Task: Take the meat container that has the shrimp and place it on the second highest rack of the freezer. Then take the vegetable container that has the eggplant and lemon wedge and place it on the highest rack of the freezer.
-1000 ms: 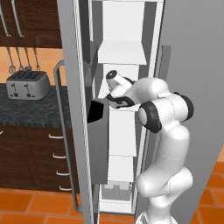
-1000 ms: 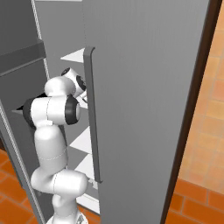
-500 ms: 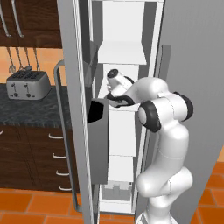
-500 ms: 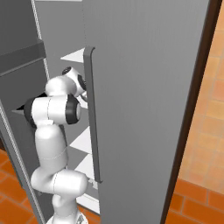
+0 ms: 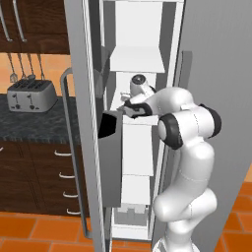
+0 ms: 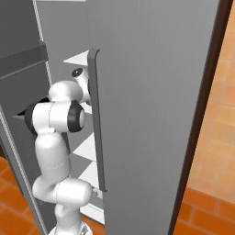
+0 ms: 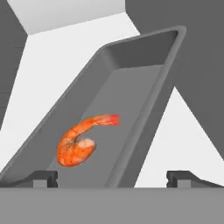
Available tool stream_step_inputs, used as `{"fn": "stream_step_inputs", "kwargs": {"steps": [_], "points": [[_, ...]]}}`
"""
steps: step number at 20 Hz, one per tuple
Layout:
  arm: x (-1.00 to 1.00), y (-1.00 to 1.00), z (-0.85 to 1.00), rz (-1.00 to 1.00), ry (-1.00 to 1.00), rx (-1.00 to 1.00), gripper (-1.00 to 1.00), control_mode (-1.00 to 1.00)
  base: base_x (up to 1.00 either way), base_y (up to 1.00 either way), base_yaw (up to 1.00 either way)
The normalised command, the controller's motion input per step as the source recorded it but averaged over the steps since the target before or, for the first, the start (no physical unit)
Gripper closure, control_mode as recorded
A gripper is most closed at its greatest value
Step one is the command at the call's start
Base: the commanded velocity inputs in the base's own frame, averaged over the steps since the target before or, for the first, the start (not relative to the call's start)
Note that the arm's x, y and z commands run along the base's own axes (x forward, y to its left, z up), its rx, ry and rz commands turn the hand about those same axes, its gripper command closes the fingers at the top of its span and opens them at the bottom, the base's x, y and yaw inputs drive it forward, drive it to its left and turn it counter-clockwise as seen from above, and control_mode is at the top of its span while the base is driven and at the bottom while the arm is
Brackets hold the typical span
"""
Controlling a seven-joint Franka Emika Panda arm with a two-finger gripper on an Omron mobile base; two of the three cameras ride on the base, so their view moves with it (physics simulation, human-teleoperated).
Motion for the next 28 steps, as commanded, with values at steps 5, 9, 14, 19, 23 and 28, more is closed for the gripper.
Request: {"fn": "stream_step_inputs", "kwargs": {"steps": [5,9,14,19,23,28], "points": [[-0.02,0.03,0.24,0.12,-0.06,-0.04,-1.00,-1.00,0.00,0.00,0.00],[-0.03,0.13,0.17,0.04,-0.01,-0.06,-1.00,-1.00,0.00,0.00,0.00],[-0.22,0.35,0.52,0.04,-0.01,-0.07,-1.00,-1.00,0.00,0.00,0.00],[-0.71,0.13,0.14,0.06,0.00,0.00,-1.00,-1.00,0.00,0.00,0.00],[-0.78,0.02,0.00,0.06,0.00,0.00,-1.00,-1.00,0.00,0.00,0.00],[-0.59,0.00,0.17,0.03,0.00,0.00,-1.00,-1.00,0.00,0.00,0.00]]}}
